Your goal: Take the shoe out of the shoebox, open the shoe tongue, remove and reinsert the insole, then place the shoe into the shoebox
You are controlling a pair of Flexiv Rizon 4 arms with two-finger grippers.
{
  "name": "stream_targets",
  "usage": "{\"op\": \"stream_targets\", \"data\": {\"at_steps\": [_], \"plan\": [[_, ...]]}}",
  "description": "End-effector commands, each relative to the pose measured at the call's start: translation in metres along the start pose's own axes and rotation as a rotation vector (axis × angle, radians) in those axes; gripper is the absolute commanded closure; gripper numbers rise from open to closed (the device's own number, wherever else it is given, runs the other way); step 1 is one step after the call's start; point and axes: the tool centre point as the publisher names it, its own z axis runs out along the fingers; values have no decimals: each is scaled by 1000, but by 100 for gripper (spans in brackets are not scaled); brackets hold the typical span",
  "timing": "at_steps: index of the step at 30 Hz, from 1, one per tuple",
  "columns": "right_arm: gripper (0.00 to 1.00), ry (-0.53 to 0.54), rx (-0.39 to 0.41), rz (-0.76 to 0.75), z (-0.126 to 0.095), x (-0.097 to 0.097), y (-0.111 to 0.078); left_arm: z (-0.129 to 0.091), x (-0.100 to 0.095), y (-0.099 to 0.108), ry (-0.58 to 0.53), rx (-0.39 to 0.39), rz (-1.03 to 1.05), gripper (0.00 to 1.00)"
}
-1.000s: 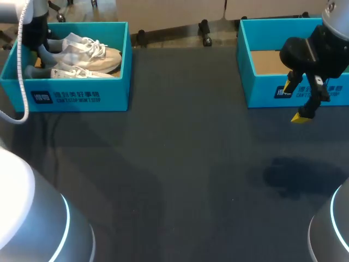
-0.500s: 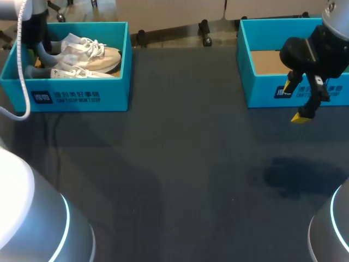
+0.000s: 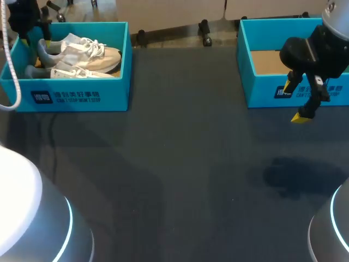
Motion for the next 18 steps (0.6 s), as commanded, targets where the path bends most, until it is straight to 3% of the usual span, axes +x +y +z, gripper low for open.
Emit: {"op": "stream_targets", "data": {"at_steps": [1,18], "plan": [[0,3,4,1,1,-2,1,-23,2,-27,-8,-35,4,7],[0,3,4,1,1,-2,1,-52,7,-87,-51,-22,48,1]]}}
